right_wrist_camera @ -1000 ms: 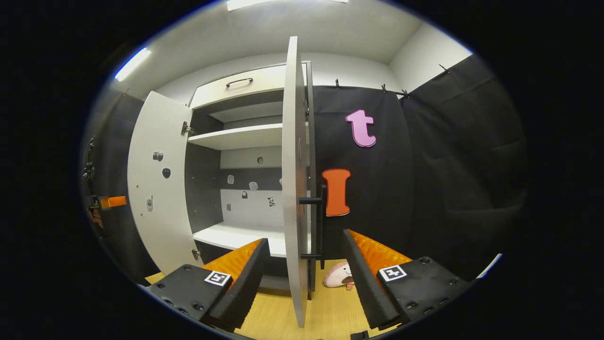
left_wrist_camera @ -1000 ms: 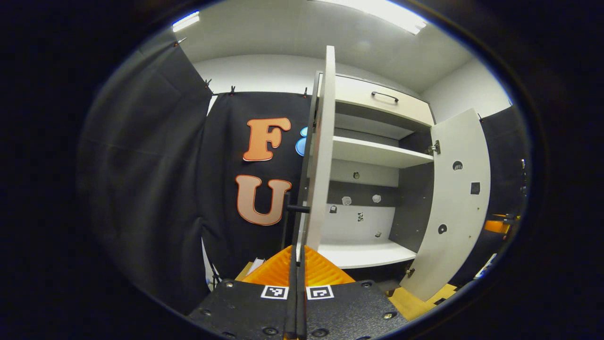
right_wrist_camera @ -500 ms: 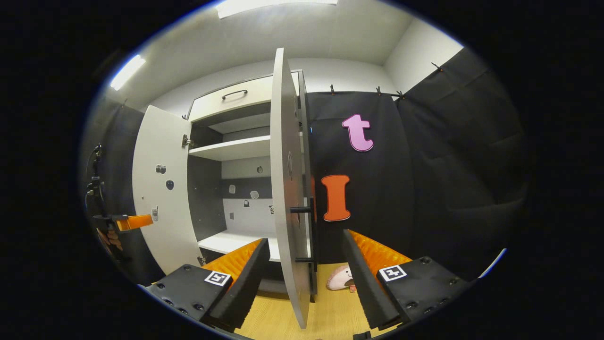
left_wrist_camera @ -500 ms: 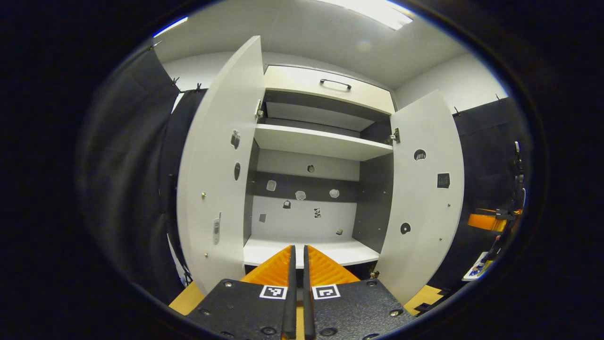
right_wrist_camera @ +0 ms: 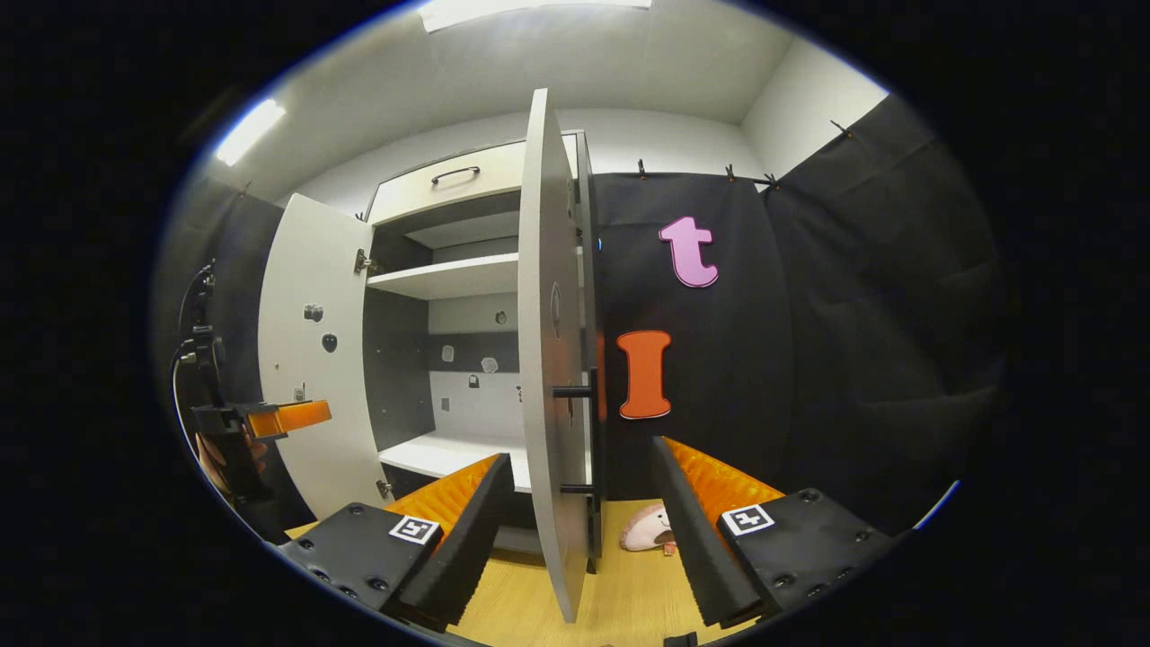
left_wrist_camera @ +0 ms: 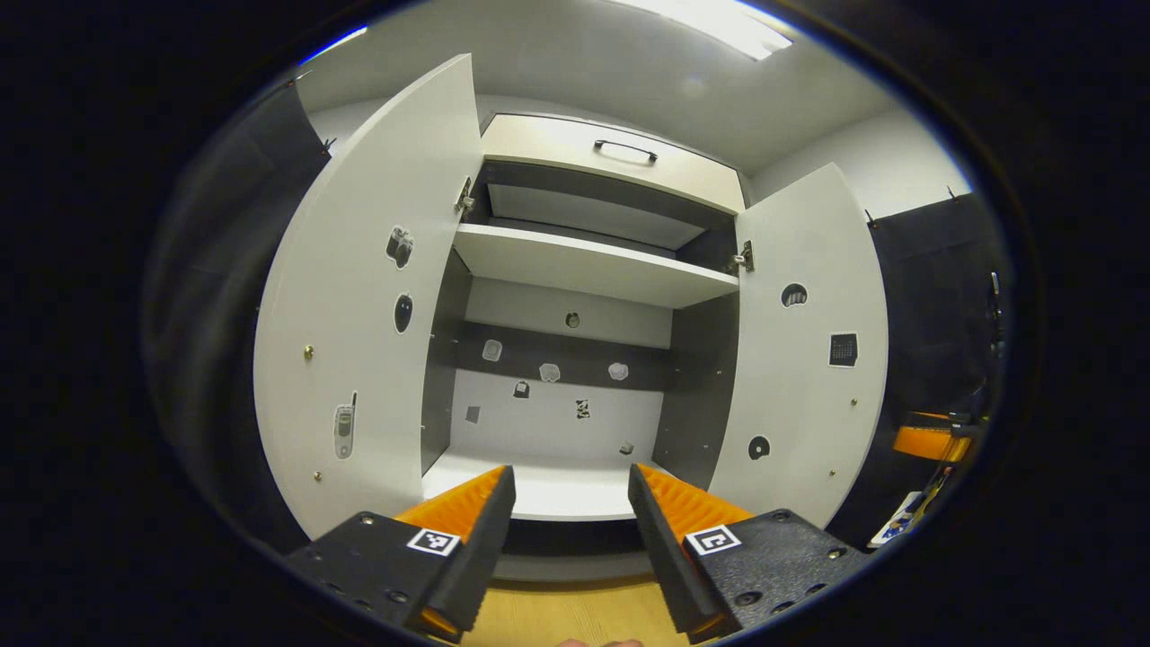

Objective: Open the right door of the double-door shoe cabinet with the right hand, and open the left door with the left hand.

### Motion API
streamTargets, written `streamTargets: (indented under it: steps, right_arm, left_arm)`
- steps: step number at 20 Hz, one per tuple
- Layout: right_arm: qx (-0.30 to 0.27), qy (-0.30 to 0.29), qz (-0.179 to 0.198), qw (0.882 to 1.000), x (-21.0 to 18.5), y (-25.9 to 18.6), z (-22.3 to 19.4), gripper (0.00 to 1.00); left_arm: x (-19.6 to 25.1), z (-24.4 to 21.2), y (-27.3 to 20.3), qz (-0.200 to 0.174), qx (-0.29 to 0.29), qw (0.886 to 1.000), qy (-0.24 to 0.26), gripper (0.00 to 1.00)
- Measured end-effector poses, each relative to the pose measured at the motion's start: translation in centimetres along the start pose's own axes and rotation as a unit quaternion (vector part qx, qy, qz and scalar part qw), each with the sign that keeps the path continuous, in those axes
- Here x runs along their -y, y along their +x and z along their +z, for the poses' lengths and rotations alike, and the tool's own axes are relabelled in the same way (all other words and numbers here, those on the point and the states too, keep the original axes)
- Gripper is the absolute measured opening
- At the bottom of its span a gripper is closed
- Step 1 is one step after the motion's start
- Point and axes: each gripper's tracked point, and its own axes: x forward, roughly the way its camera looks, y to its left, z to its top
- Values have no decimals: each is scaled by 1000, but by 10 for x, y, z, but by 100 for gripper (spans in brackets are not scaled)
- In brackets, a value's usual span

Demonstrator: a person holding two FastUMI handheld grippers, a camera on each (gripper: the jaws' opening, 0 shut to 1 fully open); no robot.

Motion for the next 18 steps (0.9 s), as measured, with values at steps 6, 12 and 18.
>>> streamTargets:
  steps: [6,12,18]
  right_arm:
    - [0,-1,8,1000,-6,3,1,99]
    - [4,-6,11,1000,-13,5,4,98]
    - [7,-6,4,1000,-14,4,5,98]
  left_arm:
    - [-12,13,1,23,22,999,-15,95]
    - [-21,13,0,31,20,999,-12,95]
    - [-32,18,-4,48,36,998,3,94]
